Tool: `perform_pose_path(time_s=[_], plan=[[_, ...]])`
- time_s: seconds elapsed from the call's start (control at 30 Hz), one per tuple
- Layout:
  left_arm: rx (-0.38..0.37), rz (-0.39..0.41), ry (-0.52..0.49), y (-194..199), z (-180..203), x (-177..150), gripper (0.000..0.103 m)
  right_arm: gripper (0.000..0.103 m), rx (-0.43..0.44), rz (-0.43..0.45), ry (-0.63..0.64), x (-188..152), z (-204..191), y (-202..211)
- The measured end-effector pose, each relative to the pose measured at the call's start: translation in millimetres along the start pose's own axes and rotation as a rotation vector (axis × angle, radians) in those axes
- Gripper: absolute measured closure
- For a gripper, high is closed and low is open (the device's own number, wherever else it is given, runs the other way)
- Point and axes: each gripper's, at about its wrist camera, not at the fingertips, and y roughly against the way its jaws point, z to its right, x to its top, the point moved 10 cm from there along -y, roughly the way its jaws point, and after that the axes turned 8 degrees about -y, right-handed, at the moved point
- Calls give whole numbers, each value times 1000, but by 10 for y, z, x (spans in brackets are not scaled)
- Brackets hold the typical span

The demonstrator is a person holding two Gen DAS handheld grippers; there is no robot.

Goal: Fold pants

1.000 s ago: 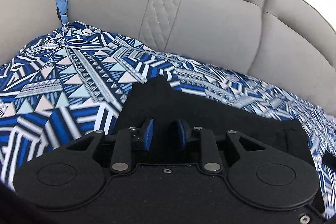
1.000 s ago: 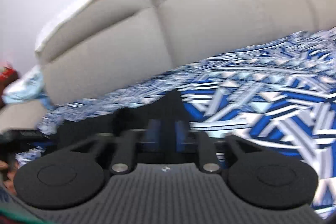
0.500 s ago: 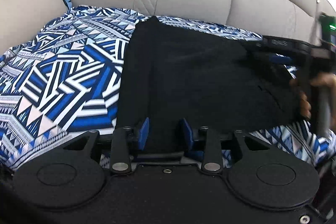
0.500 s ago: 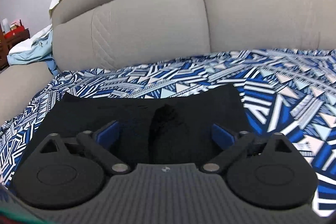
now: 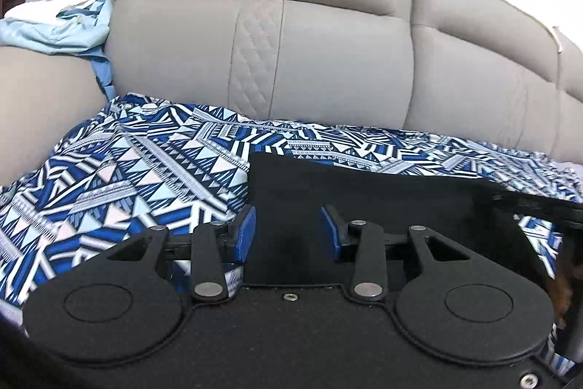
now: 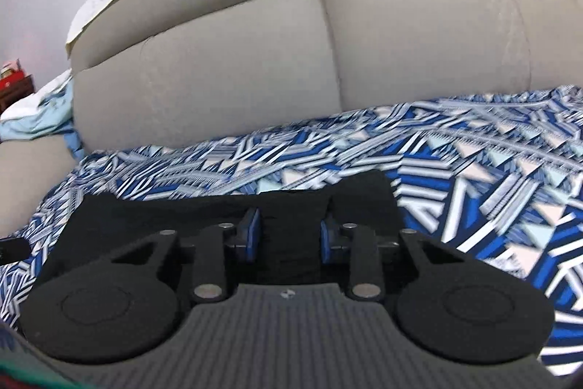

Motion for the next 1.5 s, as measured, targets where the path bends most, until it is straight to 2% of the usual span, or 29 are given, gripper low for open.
perform_pose_path(time_s=[0.17,0.27,0.33,0.4,0.6,0.8,0.93,1.07,1.17,1.27,1.4,1.5], plan=[[24,-20,-44,-388,115,42,66,67,-49,34,-13,140,180,27],[55,-54,-49,-622,86,-16,66,62,-78,-2,-18,101,271,-58],[67,-70,-36,-729,55,-45,65,53,-86,-6,-23,73,300,-85],[70,-81,-26,-782,28,-75,65,40,-97,-6,-16,61,324,-98],[68,-85,-31,-843,13,-122,62,34,-105,-9,-22,27,391,-94],[66,-91,-21,-855,2,-138,57,21,-132,-15,-33,-2,473,-122],[67,-98,-19,-870,-2,-143,48,12,-137,-5,-32,-18,542,-148],[77,-96,-22,-894,-4,-151,41,11,-120,25,-19,-49,579,-182],[80,-101,-14,-816,5,-156,42,11,-112,31,-23,-50,584,-176],[51,-89,-37,-610,114,-220,42,10,-115,31,-19,-48,577,-176],[45,-101,-95,-264,271,-471,42,2,-125,21,-22,-37,573,-139],[22,-113,-88,30,335,-682,42,1,-112,22,-63,-30,581,-12]])
